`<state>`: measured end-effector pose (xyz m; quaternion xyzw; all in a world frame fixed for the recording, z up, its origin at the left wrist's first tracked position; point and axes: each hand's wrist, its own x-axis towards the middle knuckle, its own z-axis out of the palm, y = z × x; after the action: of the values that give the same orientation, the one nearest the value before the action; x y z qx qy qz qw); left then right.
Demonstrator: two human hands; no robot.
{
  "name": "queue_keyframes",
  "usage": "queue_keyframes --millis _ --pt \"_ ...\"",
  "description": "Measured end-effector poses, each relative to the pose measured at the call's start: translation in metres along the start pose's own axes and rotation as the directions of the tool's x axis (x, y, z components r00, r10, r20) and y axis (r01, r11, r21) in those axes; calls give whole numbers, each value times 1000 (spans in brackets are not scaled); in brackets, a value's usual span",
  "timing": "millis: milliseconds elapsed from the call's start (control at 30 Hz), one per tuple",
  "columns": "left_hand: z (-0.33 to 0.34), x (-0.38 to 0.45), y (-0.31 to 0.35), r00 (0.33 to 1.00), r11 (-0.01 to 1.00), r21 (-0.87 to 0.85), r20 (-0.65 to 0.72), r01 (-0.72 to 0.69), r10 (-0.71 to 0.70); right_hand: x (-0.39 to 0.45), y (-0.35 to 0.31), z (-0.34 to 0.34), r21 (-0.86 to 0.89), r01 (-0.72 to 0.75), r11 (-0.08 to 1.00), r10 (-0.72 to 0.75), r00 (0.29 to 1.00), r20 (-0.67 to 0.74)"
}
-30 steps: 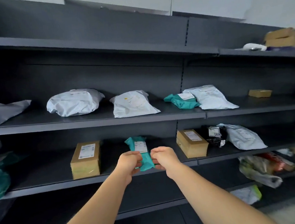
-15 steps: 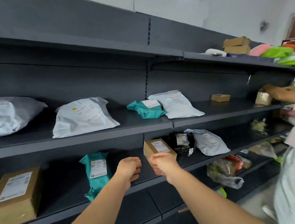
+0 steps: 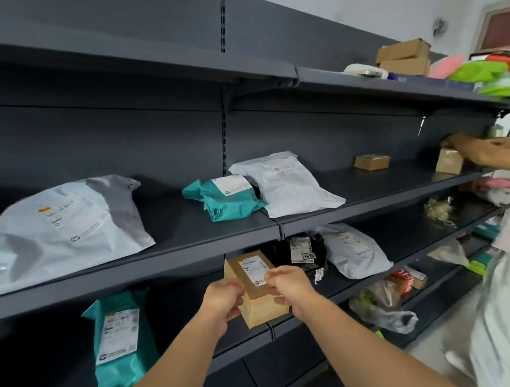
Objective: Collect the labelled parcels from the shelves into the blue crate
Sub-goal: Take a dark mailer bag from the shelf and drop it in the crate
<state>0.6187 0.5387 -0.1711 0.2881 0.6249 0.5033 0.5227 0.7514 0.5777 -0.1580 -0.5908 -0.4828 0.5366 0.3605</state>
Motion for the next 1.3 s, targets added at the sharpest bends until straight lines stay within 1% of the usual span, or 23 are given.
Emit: queue_keyframes --millis 200,400,500,600,700,800,900,967,1133,1233,1300 --pt "22 44 -5 997 999 16 -71 29 -27 48 4 -17 -48 -6 999 7 1000 19" --pt "50 85 -12 986 998 -4 -155 65 -65 106 6 -42 -149 19 989 -5 996 91" --pt "64 105 -15 969 995 -15 -229 95 -95 135 7 -52 -206 47 977 -19 991 134" --pt "75 117 -21 941 992 -19 -315 125 -124 159 12 -60 -248 36 968 7 986 168" --pt "82 123 -29 924 990 50 -369 132 -104 176 18 -66 -290 34 956 24 981 194" --pt "90 128 -38 914 988 48 -388 147 -117 190 25 -68 -345 35 938 54 968 244" --pt "96 136 -46 909 978 84 -391 189 -143 198 32 -67 -368 -3 930 117 951 286" --pt "98 142 -51 908 974 79 -384 214 -168 203 37 -66 -380 -35 925 163 937 309" --pt "94 158 -71 893 961 92 -401 261 -204 212 52 -62 -364 -100 926 224 922 315" --pt "92 158 -77 885 964 60 -416 258 -211 219 64 -57 -361 -81 929 202 929 311" --pt "90 161 -82 881 970 25 -426 240 -207 226 72 -53 -368 -62 928 172 946 274"
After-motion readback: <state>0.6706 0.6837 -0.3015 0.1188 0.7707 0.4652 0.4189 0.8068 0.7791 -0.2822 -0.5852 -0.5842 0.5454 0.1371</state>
